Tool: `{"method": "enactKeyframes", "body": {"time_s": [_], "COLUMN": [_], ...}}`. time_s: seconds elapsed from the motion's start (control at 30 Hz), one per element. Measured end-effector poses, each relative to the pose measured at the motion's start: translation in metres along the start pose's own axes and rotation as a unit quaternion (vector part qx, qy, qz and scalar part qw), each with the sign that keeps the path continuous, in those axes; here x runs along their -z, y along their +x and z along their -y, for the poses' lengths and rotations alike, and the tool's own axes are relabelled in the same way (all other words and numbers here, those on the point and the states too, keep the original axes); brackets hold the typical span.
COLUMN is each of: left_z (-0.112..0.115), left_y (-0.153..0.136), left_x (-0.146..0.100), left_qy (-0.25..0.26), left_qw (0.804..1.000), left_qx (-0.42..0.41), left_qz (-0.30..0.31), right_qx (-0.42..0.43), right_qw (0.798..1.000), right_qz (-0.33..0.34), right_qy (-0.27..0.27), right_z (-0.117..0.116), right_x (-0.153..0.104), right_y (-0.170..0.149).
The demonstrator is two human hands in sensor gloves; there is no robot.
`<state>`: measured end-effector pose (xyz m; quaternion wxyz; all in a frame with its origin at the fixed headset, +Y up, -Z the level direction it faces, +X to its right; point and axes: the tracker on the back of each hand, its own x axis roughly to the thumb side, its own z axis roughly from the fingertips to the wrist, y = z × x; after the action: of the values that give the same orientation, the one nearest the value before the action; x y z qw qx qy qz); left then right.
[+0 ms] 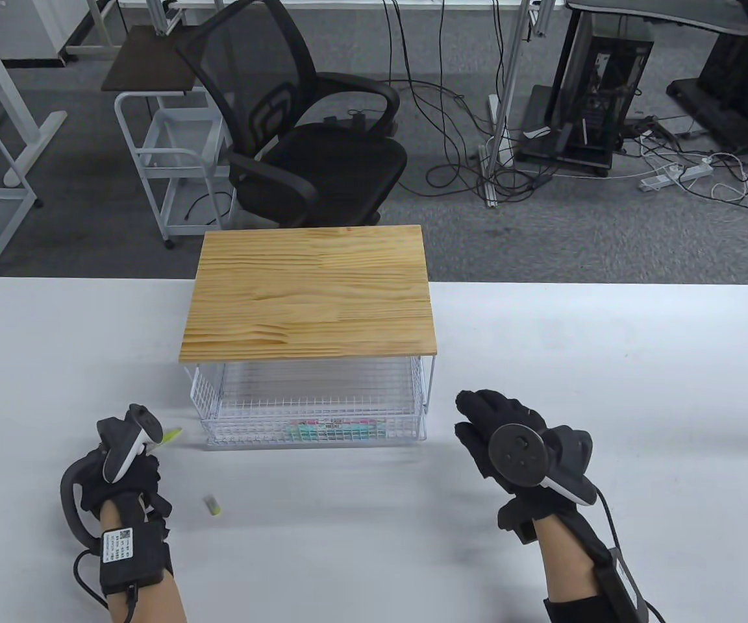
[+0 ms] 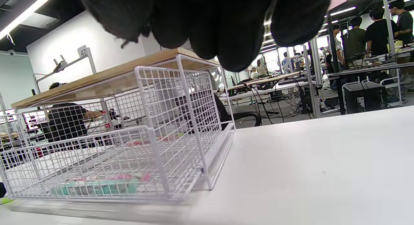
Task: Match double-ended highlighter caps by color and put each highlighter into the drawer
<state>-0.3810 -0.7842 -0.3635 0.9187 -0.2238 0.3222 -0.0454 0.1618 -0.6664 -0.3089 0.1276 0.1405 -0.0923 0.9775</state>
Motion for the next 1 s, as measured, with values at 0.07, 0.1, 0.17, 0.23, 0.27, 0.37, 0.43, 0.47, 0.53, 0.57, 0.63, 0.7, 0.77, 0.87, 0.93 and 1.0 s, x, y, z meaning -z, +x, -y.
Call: {"method": "enactKeyframes", "body": {"time_s": [0.07, 0.1, 0.17, 0.23, 0.27, 0.37, 0.43, 0.47, 0.53, 0.57, 0.63, 0.7, 0.77, 0.87, 0.93, 1.0], "left_z": [0.001, 0.002, 0.002, 0.003, 0.003, 0.004, 0.004, 0.004, 0.004, 0.004, 0.004, 0.003, -0.002, -0.016, -0.032, -0.047], "left_y": [0.002, 0.004, 0.006, 0.009, 0.009, 0.012, 0.014, 0.015, 0.015, 0.016, 0.015, 0.012, 0.008, 0.004, 0.001, 0.002], "left_x": [0.0, 0.0, 0.0, 0.0, -0.001, -0.001, -0.003, -0.003, -0.003, -0.003, -0.003, -0.003, -0.003, -0.011, -0.021, -0.033], "left_qy": [0.006, 0.004, 0.011, 0.015, 0.018, 0.034, 0.053, 0.06, 0.057, 0.058, 0.06, 0.057, 0.061, 0.083, 0.114, 0.133], "left_qw": [1.0, 1.0, 0.999, 0.999, 0.999, 0.998, 0.997, 0.996, 0.996, 0.996, 0.996, 0.997, 0.998, 0.995, 0.988, 0.977], "left_qx": [0.017, 0.023, 0.03, 0.037, 0.04, 0.051, 0.056, 0.059, 0.063, 0.063, 0.056, 0.038, 0.01, -0.046, -0.1, -0.155], "left_qz": [-0.006, -0.007, -0.009, -0.012, -0.013, -0.022, -0.026, -0.024, -0.026, -0.025, -0.022, -0.019, -0.014, 0.004, 0.03, 0.068], "right_qx": [0.001, 0.0, -0.001, 0.001, 0.002, 0.001, 0.0, -0.001, -0.001, -0.002, -0.003, -0.005, -0.01, -0.024, -0.031, -0.034], "right_qw": [1.0, 1.0, 1.0, 1.0, 1.0, 1.0, 1.0, 1.0, 1.0, 1.0, 1.0, 1.0, 0.999, 0.998, 0.996, 0.994], "right_qz": [-0.003, -0.004, -0.005, -0.006, -0.007, -0.007, -0.007, -0.007, -0.009, -0.01, -0.013, -0.018, -0.027, -0.048, -0.064, -0.08], "right_qy": [0.002, 0.002, 0.002, 0.002, 0.003, 0.005, 0.007, 0.009, 0.014, 0.015, 0.016, 0.019, 0.024, 0.036, 0.054, 0.073], "right_z": [0.0, 0.0, 0.0, -0.001, -0.001, -0.001, 0.0, -0.001, -0.003, -0.003, -0.005, -0.006, -0.008, -0.01, -0.012, -0.014], "right_x": [-0.001, -0.001, -0.001, -0.001, -0.001, -0.001, -0.001, -0.001, 0.0, 0.0, 0.0, 0.001, 0.001, 0.002, 0.002, 0.002], "right_y": [-0.002, -0.003, -0.005, -0.006, -0.006, -0.006, -0.006, -0.007, -0.008, -0.009, -0.01, -0.013, -0.016, -0.024, -0.03, -0.037]}}
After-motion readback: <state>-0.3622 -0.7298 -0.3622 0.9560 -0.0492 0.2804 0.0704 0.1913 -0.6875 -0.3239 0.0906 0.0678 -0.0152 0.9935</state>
